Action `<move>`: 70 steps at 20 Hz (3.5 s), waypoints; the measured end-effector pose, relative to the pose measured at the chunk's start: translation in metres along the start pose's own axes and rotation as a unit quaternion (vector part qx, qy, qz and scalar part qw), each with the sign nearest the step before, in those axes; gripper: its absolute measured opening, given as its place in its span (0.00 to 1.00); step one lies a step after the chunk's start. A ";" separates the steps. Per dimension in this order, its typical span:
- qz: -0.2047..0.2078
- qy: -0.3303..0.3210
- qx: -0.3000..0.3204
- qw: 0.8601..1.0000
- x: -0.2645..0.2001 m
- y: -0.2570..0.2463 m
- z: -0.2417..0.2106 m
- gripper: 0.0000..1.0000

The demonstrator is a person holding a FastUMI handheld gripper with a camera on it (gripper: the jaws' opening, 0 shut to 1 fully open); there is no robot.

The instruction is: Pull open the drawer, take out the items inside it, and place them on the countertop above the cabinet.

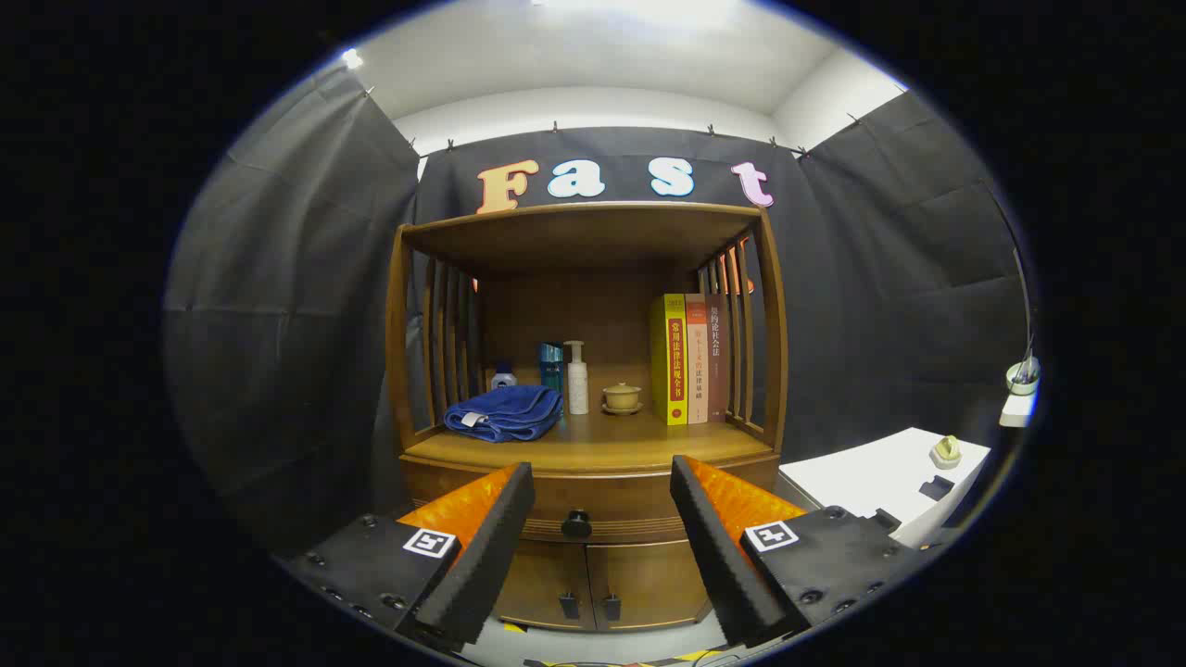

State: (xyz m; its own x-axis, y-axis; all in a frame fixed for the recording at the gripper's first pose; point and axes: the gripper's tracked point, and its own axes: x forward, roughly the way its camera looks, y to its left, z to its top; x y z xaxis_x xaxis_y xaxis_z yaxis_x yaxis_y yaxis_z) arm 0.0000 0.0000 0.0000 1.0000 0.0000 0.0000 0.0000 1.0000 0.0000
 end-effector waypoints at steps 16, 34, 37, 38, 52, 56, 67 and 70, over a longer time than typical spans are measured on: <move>-0.010 0.007 0.007 1.000 0.003 -0.005 -0.005 0.98; -0.008 0.017 0.005 1.000 0.009 -0.001 -0.012 0.98; -0.003 0.032 -0.002 0.999 0.021 0.003 -0.028 0.98; 0.000 0.039 -0.001 0.999 0.027 0.005 -0.037 0.98; 0.016 0.146 0.009 0.989 0.137 0.037 -0.161 0.98; 0.009 0.158 0.007 0.987 0.155 0.035 -0.175 0.98; -0.006 0.165 0.015 0.986 0.182 0.034 -0.193 0.81; -0.007 0.164 0.012 0.986 0.186 0.035 -0.191 0.65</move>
State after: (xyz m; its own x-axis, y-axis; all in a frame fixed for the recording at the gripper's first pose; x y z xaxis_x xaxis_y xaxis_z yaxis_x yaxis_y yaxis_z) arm 0.1862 0.0355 -0.1911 0.9460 -0.0092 -0.3240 0.0173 0.9996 0.0222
